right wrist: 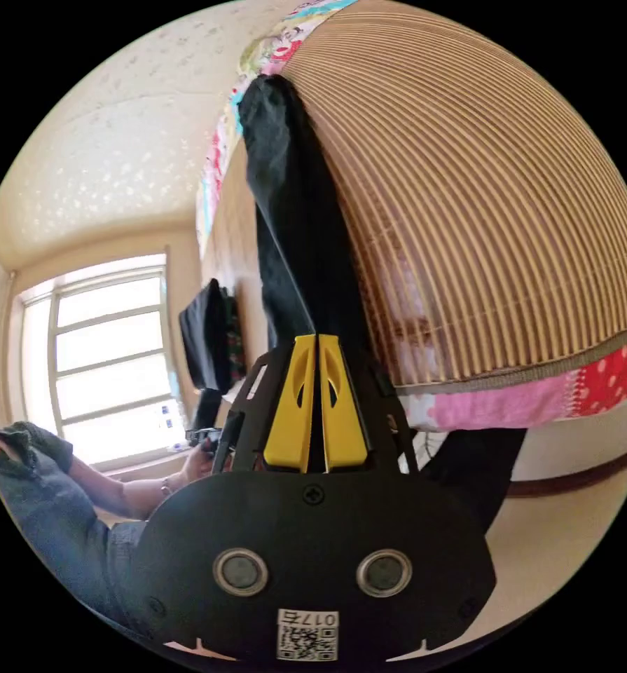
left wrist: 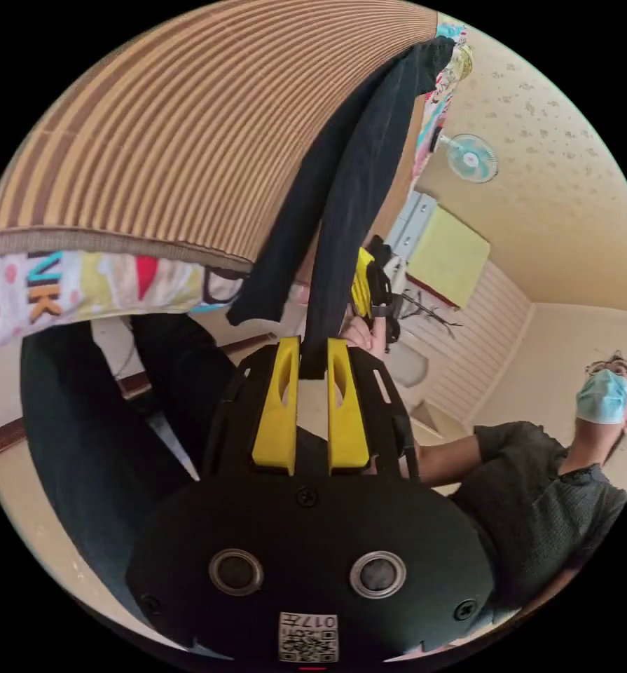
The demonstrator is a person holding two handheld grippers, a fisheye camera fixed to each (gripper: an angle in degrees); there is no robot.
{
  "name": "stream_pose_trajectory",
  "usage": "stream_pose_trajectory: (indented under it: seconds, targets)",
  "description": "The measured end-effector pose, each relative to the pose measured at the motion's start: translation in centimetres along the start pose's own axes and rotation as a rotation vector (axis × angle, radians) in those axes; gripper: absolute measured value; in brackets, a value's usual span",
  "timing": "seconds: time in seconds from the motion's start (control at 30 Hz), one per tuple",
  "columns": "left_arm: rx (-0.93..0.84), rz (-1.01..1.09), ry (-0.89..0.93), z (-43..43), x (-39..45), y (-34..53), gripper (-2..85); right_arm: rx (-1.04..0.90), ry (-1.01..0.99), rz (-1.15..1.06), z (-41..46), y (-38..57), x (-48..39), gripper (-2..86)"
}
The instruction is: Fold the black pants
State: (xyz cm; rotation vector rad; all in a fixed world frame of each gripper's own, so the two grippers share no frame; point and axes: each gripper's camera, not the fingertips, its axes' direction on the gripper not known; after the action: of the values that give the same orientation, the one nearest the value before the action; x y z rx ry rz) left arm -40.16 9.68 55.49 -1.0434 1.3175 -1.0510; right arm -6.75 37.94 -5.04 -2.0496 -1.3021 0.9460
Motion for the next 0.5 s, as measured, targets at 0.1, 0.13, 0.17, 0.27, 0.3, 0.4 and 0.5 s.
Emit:
stream_pose_trajectory:
  seconds: [0.1, 0.13, 0.17, 0.27, 0.3, 0.4, 0.5]
  targets:
    - [0.075, -0.014, -0.014, 0.3, -0.9, -1.0, 6.9, -0.048, -0.021, -0.002, 1.5, -0.9, 0.8, 2.3]
    - [0.088, 0.013, -0.039, 0.8, -0.5, -1.9, 7.3, -0.053, -0.071, -0.004, 1.7, -1.0, 0.8, 2.7]
    - [0.093, 0.035, -0.056, 1.1, -0.1, -2.4, 7.5, -0.046, -0.104, -0.014, 1.9, -0.8, 0.8, 3.1]
    - [0.091, 0.194, -0.159, 3.7, 3.2, -5.3, 7.7, -0.032, -0.194, 0.016, 2.0, -0.6, 1.4, 4.9]
    - [0.094, 0.251, -0.203, 4.9, 4.6, -6.4, 7.8, -0.026, -0.219, 0.016, 2.0, -0.7, 1.5, 5.4]
    - [0.14, 0.341, -0.352, 7.7, 7.3, -8.6, 7.9, 0.006, -0.263, 0.025, 1.9, -1.9, 1.7, 7.2]
    - [0.215, 0.346, -0.445, 9.5, 8.0, -9.9, 8.2, 0.025, -0.249, 0.0, 1.9, -5.0, 1.3, 8.2]
